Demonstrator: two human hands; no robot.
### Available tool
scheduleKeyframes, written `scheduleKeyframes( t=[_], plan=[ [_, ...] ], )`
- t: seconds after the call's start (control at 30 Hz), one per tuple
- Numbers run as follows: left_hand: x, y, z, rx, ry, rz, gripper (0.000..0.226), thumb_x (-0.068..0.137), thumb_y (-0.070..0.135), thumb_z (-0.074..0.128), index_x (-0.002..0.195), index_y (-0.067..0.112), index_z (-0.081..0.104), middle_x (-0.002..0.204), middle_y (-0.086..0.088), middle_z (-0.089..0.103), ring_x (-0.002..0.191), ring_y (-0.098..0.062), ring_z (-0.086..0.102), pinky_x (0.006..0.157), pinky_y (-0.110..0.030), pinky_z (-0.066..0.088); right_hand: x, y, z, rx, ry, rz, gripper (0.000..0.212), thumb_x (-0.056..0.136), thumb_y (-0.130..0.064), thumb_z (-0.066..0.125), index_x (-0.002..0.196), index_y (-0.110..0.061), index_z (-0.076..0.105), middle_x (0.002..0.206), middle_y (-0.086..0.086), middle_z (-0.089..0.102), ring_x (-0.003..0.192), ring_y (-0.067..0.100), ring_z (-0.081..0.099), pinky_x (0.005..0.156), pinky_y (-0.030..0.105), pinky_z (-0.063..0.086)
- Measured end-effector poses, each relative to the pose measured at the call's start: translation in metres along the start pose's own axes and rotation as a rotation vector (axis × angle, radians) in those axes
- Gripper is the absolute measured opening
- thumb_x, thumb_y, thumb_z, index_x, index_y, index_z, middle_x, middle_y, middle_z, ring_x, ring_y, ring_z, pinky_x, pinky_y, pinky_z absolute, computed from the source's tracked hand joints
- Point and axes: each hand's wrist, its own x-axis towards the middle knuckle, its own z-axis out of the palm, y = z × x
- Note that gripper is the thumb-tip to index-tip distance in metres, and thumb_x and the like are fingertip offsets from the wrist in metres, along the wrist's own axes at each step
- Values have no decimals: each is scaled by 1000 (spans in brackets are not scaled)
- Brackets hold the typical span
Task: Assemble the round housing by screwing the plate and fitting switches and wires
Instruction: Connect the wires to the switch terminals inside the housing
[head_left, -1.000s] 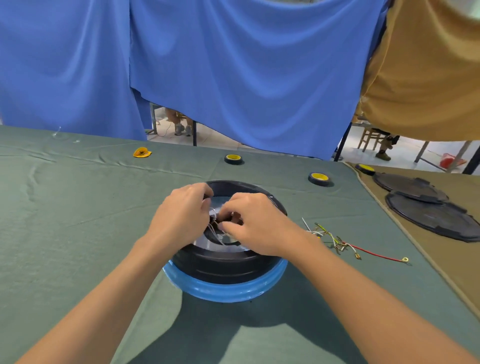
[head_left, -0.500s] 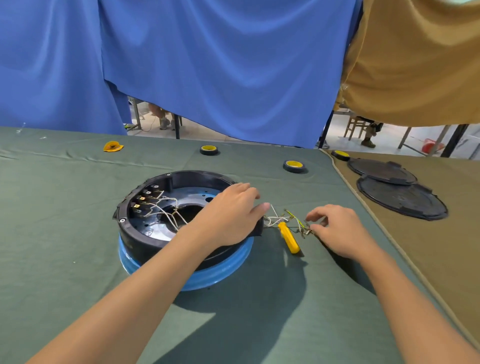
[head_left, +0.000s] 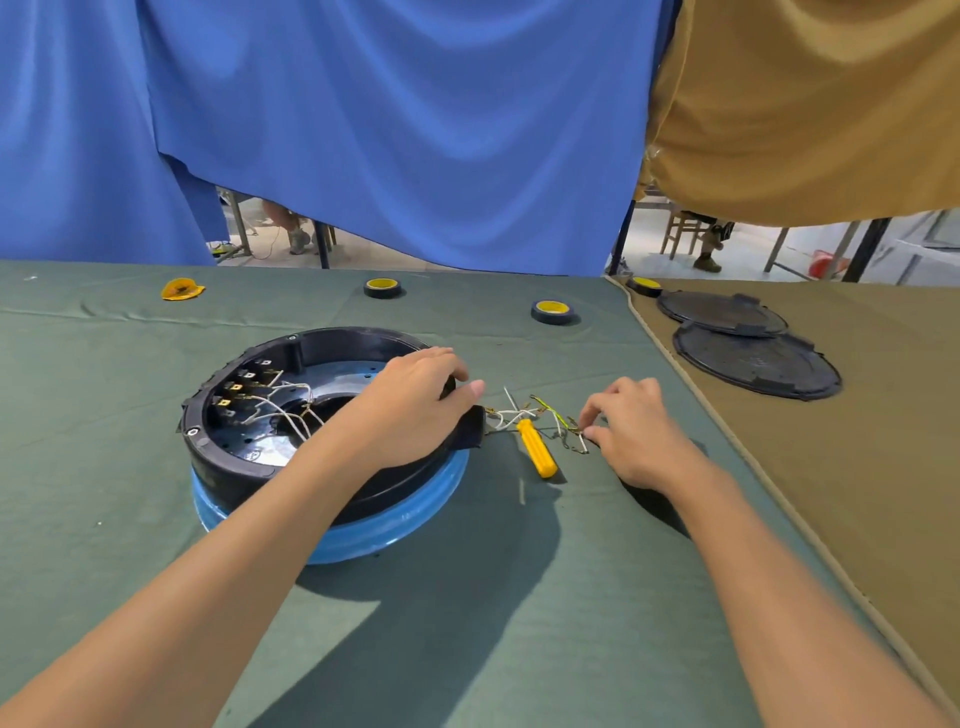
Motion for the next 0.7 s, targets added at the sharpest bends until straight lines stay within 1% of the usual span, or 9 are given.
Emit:
scheduleKeyframes(
  t=[0.1, 0.17, 0.27, 0.33, 0.4, 0.43, 0.5, 0.57, 0.7],
  plan=[
    [0, -1, 0, -11, 19, 11, 38, 103, 38, 42, 123, 11, 61, 134, -4, 57, 126, -22, 48, 91, -22, 29, 0, -4, 0, -12, 81, -27, 7, 99, -22, 50, 101, -22, 57, 114, 2, 45, 116, 24, 33, 99, 35, 31],
    [-1, -1, 0, -23, 48, 31, 37, 103, 38, 43, 121, 12, 61, 125, -2, 62, 119, -22, 53, 92, -25, 35, -2, -12, -7, 127, 206, -28, 7, 99, -17, 49, 95, -22, 52, 100, -3, 51, 105, 22, 44, 86, 29, 37],
    [-3, 0, -2, -38, 126, 84, 36, 101, 38, 47, 121, 13, 63, 125, -1, 64, 120, -21, 54, 94, -29, 40, -10, -31, -21, 539, 304, 35, 15, 93, -13, 57, 84, -25, 56, 76, -4, 63, 73, 13, 56, 62, 22, 41],
    [-5, 1, -3, -45, 154, 128, 36, 99, 41, 51, 119, 15, 66, 123, -1, 67, 118, -20, 56, 98, -33, 45, -19, -49, -25, 849, 243, 76, 17, 90, -8, 62, 83, -24, 61, 70, 4, 67, 56, 14, 51, 52, 26, 41],
    [-7, 2, -4, -75, 165, 170, 34, 96, 44, 55, 107, 17, 73, 106, 1, 73, 100, -18, 62, 90, -37, 50, -25, -68, -24, 1208, 165, 107, 16, 90, 1, 61, 84, -14, 61, 67, 11, 64, 45, 12, 42, 40, 22, 33],
    [-8, 1, -5, -95, 168, 185, 33, 94, 45, 57, 98, 18, 76, 93, 2, 74, 89, -16, 64, 83, -38, 50, -28, -77, -24, 1357, 136, 113, 15, 89, 5, 61, 85, -9, 59, 67, 13, 62, 43, 11, 42, 37, 20, 32],
    [-9, 0, -5, -139, 181, 202, 33, 93, 45, 60, 85, 19, 78, 76, 4, 72, 73, -14, 63, 74, -36, 48, -31, -93, -22, 1577, 96, 116, 16, 87, 10, 61, 87, -4, 54, 70, 18, 63, 45, 14, 54, 39, 20, 41],
    [-9, 0, -6, -185, 208, 199, 28, 92, 41, 63, 83, 19, 79, 73, 6, 72, 70, -11, 63, 71, -32, 47, -33, -102, -22, 1746, 61, 144, 19, 86, 11, 61, 87, -5, 51, 74, 19, 68, 53, 20, 65, 48, 22, 52],
    [-8, -1, -6, -241, 246, 200, 22, 92, 35, 66, 87, 18, 79, 76, 7, 74, 73, -11, 63, 71, -25, 46, -32, -109, -22, 1881, 77, 172, 22, 81, 5, 66, 86, -10, 51, 74, 13, 69, 64, 20, 70, 50, 23, 54]
  ],
)
